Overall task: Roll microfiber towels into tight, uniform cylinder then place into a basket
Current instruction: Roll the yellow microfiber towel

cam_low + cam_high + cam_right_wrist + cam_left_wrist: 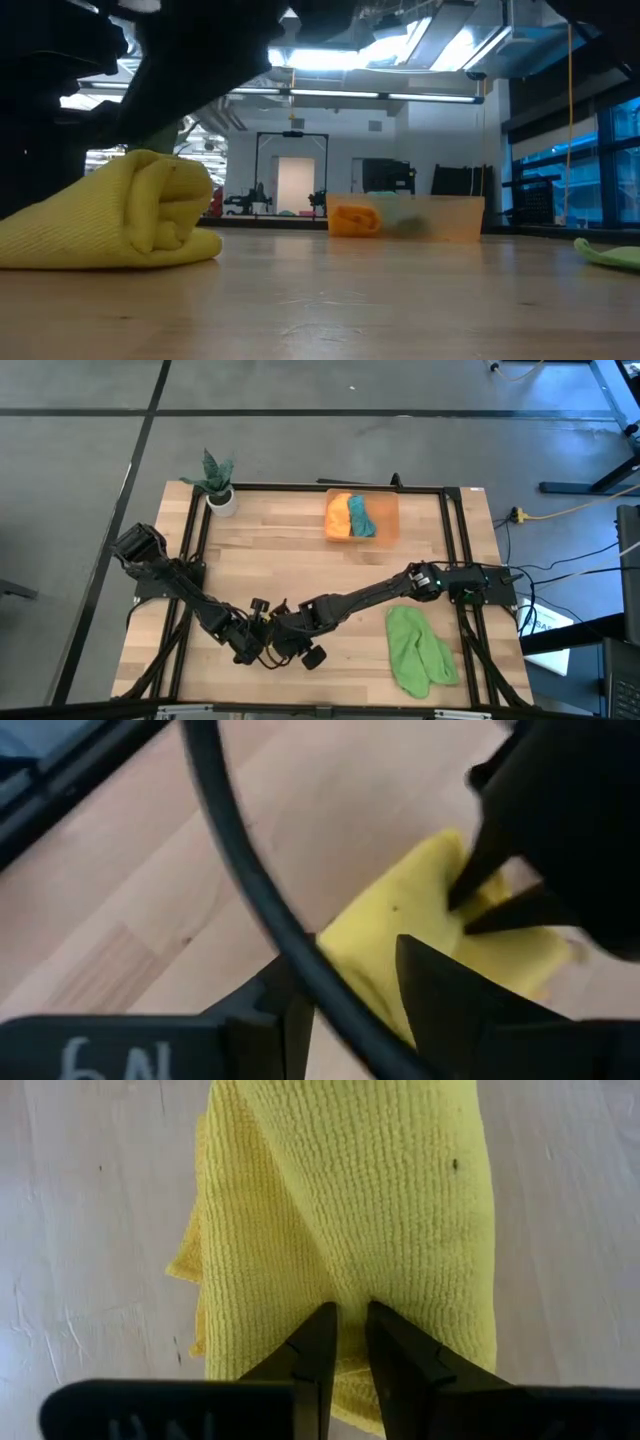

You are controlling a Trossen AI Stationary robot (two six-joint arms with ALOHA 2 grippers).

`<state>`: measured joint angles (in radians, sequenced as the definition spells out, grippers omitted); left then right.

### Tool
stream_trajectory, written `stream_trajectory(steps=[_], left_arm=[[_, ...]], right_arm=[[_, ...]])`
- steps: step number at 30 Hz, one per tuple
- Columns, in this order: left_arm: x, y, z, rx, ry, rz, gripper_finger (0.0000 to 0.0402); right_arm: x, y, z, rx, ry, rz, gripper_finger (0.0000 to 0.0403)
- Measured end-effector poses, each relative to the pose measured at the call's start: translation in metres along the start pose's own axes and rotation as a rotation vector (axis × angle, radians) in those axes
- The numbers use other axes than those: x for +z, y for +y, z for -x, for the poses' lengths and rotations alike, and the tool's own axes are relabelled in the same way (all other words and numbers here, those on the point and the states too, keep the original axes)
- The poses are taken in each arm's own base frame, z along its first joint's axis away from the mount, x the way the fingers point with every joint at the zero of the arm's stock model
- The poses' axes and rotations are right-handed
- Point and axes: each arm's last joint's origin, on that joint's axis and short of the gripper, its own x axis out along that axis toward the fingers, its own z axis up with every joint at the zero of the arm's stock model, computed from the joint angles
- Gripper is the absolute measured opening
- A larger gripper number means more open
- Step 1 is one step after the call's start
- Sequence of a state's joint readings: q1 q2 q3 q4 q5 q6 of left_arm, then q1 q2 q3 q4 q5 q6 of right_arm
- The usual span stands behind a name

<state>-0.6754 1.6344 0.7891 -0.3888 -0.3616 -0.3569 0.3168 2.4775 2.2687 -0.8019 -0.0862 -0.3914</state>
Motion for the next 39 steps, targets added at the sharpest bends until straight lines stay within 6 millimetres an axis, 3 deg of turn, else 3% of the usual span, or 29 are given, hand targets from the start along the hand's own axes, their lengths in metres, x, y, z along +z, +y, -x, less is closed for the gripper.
stream_trajectory(steps=[9, 21, 31, 39], left_arm=[[0.0, 0.0, 0.0, -0.002, 0.0, 0.001, 0.0055], [0.0, 0.0, 0.0, -0.01, 0.004, 0.0, 0.0055], [-0.001, 0.0, 0.0, -0.012, 0.009, -0.002, 0.0055], [-0.001, 0.0, 0.0, -0.012, 0.01, -0.001, 0.0055]], right_arm=[[-0.019, -0.009, -0.029, 0.059, 0.048, -0.034, 0.014], [-0.023, -0.009, -0.032, 0.067, 0.076, -0.036, 0.014], [-0.033, -0.004, -0.054, 0.082, 0.112, 0.064, 0.014], [-0.033, -0.003, -0.057, 0.015, 0.142, -0.044, 0.014]])
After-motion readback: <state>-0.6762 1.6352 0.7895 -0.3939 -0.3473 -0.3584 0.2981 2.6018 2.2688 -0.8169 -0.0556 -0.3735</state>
